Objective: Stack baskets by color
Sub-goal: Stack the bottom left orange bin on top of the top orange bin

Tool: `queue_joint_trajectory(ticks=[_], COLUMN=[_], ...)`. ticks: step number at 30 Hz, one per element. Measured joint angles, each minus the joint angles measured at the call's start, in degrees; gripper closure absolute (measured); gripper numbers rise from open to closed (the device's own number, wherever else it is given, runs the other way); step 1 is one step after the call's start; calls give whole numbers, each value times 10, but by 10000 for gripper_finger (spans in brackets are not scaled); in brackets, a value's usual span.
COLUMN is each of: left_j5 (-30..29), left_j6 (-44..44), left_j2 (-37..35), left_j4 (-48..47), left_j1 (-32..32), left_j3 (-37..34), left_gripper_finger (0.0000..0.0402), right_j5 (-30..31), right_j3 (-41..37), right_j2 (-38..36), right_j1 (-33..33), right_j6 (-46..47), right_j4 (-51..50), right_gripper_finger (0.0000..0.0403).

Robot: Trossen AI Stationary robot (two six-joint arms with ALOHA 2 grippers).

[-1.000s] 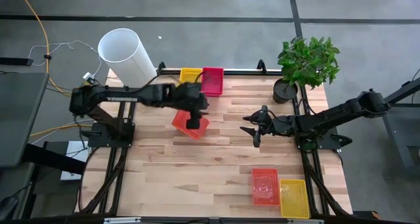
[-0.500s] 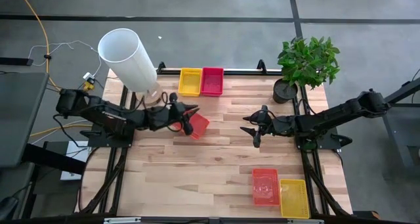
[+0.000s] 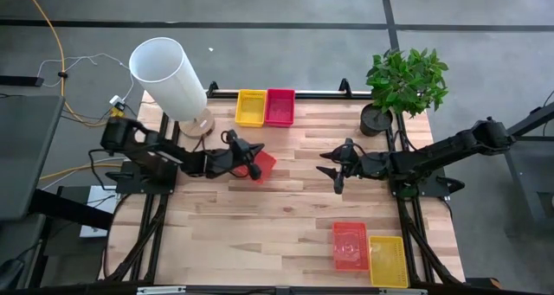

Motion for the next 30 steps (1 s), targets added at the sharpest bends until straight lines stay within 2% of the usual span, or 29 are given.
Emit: queue_joint_trajectory(ticks=[4, 7, 12, 16, 19, 22, 26, 30], left_j5=[6, 11, 12, 56, 86, 68, -6, -13], left_j6=[-24, -27, 45, 115, 127, 96, -19, -135], left_j2=[35, 34, -30, -106, -165, -218, -273, -284], left_j4=[-7, -3, 16, -34, -141, -299, -530, -699], left_j1=[8, 12, 8, -10, -34, -60, -83, -73], left_j3=[-1, 0, 0, 0, 0, 6, 43, 67], left_gripper_finger=[401, 401, 401, 401, 401, 401, 401, 401], right_j5=[0, 0, 0, 0, -1, -1, -1, 4], right_j3=[0, 0, 0, 0, 0, 0, 0, 0], right_j2=[0, 0, 0, 0, 0, 0, 0, 0], right_j1=[0, 0, 0, 0, 0, 0, 0, 0], right_j6=[0, 0, 1, 10, 11, 10, 9, 9], right_j4=[9, 14, 17, 16, 15, 13, 12, 13], right_gripper_finger=[197, 197, 197, 197, 197, 197, 197, 197])
